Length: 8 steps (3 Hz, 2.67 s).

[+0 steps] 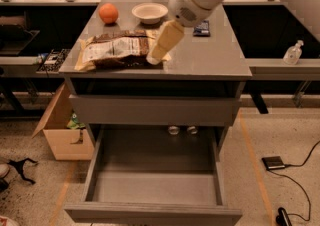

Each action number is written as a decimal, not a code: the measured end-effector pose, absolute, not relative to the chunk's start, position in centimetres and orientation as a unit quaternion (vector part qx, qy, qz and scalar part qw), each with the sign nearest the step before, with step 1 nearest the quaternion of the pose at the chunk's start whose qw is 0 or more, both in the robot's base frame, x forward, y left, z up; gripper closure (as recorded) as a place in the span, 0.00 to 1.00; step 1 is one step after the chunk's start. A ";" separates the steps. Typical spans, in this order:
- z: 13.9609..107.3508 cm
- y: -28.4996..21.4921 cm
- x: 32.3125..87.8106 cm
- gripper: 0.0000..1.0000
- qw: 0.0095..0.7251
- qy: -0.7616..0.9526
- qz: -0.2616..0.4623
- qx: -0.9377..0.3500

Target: Place brown chip bag into middle drawer

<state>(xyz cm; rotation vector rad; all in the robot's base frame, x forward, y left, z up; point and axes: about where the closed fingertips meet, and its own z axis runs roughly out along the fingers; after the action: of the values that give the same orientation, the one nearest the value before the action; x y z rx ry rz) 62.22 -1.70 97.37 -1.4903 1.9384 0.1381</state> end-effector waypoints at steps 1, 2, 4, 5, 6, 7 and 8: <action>97.5 2.1 64.6 0.00 0.357 0.727 0.017 -0.586; 96.9 5.2 66.8 0.00 0.357 0.718 -0.004 -0.597; 93.9 9.3 71.1 0.00 0.332 0.716 -0.005 -0.614; 93.4 8.9 71.2 0.00 0.329 0.723 -0.006 -0.608; 92.0 7.8 72.2 0.00 0.318 0.737 -0.019 -0.596; 90.7 6.4 73.6 0.00 0.307 0.750 -0.034 -0.584; 89.4 5.5 74.7 0.00 0.294 0.760 -0.046 -0.578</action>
Offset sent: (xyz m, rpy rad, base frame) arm 0.0761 0.1075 -0.0125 -0.1266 -0.1493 0.0437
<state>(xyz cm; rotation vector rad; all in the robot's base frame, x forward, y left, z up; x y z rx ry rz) 74.69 5.54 89.41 -1.5394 2.0234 -0.1217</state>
